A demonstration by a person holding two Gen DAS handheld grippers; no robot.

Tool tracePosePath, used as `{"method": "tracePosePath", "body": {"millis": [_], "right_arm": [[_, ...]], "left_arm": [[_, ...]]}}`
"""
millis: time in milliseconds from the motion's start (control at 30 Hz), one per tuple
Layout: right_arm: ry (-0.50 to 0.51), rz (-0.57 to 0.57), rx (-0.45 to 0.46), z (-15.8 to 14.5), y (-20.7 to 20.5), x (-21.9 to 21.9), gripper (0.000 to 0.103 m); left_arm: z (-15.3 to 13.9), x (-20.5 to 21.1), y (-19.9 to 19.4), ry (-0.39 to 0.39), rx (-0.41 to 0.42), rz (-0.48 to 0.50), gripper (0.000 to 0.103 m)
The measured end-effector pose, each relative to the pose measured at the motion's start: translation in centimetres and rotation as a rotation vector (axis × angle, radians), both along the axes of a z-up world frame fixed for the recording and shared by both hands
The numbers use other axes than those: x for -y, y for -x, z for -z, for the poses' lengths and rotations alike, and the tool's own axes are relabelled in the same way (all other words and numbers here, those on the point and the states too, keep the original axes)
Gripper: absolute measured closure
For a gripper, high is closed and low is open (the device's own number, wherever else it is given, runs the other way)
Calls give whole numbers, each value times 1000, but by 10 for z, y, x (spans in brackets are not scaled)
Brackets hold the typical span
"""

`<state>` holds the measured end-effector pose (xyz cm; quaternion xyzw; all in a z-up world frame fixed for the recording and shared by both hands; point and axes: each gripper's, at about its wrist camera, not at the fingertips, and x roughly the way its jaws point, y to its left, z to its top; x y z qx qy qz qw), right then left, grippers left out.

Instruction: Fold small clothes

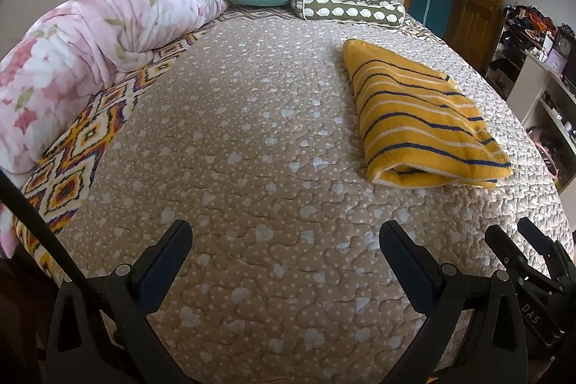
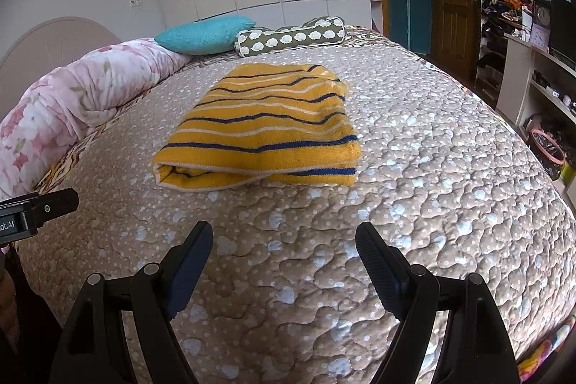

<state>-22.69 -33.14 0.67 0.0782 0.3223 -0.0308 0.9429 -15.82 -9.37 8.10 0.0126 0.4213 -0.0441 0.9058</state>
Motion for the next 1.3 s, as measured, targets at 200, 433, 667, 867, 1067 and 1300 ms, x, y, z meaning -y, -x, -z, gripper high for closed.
{"method": "tracePosePath", "body": {"millis": [200,433,667,867,1067,1300], "right_arm": [[-2,-1,-8,2,-1,-3,18],[-2,-2,-10,3,-2,-4,18],[-5,-4,-12,4,-2,-4,18],[-2,-12,-13,5,-3,-4,18],[1,-17,-10,4,-3,-6,18],[4,-22,-8,3,-4,-7,18]], "left_arm": [[5,0,-2,5,-20,1,0],[8,0,-3,13,-30,6,0],[8,0,-3,13,-31,5,0],[10,1,-4,14,-39,7,0],[13,3,-4,15,-47,18,0],[17,5,-7,13,-56,23,0]]}}
